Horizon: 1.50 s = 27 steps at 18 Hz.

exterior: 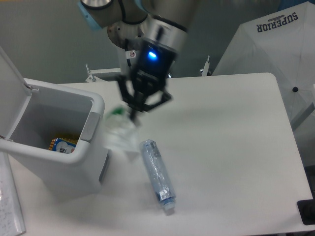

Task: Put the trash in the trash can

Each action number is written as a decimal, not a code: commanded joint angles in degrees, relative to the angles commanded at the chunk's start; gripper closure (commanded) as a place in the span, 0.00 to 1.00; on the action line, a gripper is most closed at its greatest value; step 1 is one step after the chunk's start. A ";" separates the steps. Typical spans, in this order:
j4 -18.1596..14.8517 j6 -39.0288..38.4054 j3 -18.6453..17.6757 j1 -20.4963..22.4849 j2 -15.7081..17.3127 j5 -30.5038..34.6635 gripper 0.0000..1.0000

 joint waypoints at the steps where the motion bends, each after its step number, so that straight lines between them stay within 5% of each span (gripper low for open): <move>1: -0.09 -0.53 -0.09 -0.79 0.44 -0.52 1.00; 5: -0.09 -2.03 -1.66 -4.57 0.88 -0.71 0.98; 6: 0.00 -1.95 -2.28 -5.19 0.88 -0.62 0.85; 7: 0.00 -1.86 -2.63 -5.54 0.71 -0.62 0.61; 8: 0.00 -1.51 -2.72 -5.72 0.36 -0.53 0.23; 9: 0.00 -1.42 -2.73 -5.72 0.01 -0.53 0.04; 17: 0.00 -1.42 -2.64 -5.11 -0.52 0.26 0.00; 23: 0.18 -1.50 -1.76 -0.64 -0.96 0.26 0.00; 27: 0.53 -1.33 1.04 6.12 -6.31 0.87 0.00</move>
